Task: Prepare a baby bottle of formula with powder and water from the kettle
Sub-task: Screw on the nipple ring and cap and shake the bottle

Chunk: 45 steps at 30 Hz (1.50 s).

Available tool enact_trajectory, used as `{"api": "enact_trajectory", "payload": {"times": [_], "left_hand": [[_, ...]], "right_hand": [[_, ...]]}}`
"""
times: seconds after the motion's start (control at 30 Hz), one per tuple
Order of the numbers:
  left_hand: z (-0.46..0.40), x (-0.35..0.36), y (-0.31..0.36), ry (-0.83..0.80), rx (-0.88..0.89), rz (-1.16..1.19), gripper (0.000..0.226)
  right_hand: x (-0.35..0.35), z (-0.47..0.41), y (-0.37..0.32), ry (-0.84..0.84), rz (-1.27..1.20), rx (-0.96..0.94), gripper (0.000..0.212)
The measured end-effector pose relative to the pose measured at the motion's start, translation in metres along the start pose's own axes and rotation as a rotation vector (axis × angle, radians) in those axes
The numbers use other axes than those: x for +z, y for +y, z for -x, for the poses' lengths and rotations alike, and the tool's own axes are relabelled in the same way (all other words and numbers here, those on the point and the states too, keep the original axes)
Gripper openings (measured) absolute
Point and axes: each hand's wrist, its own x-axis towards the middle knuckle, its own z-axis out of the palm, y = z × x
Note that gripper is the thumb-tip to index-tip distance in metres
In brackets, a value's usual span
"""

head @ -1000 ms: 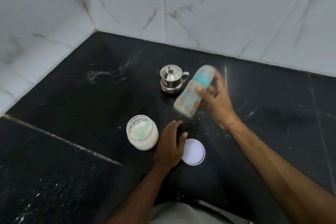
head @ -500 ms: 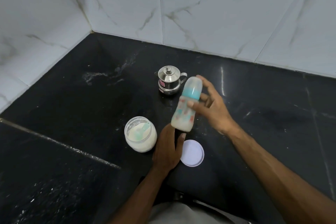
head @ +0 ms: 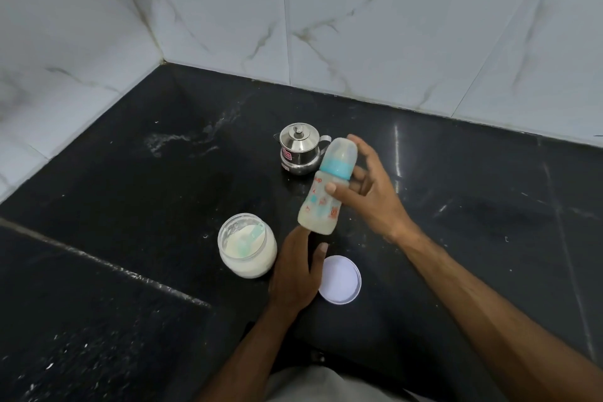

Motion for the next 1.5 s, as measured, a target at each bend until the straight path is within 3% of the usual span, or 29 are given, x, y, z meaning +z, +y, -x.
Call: {"api": "enact_trajectory", "payload": {"times": [0.2, 0.4, 0.8, 1.2, 1.37, 1.5], "left_hand": [[0.000, 0.001, 0.001, 0.014, 0.020, 0.018, 0.047], [0.000, 0.000, 0.002, 0.000, 0.000, 0.016, 0.046], [-0.002, -0.002, 0.004, -0.010, -0.014, 0.005, 0.048], [0.010, -0.006, 0.006, -0.003, -0.040, -0.029, 0.049], [0.005, -0.005, 0.008, -0.005, -0.031, 0.032, 0.046], [0.004, -0.008, 0.013, -0.024, 0.018, 0.038, 0.045]], "right_hand": [[-0.017, -0.026, -0.013, 0.066, 0.273, -0.184, 0.096], [-0.026, -0.050, -0.006, 0.053, 0.454, -0.185, 0.094], [-0.031, -0.043, 0.037, -0.034, 0.507, -0.057, 0.098], [-0.025, -0.027, 0.056, -0.068, 0.524, -0.058, 0.090], [-0.032, -0.022, 0.062, 0.024, 0.555, -0.050, 0.098], [-0.035, -0.013, 0.059, 0.206, 0.496, -0.052, 0.088]]}}
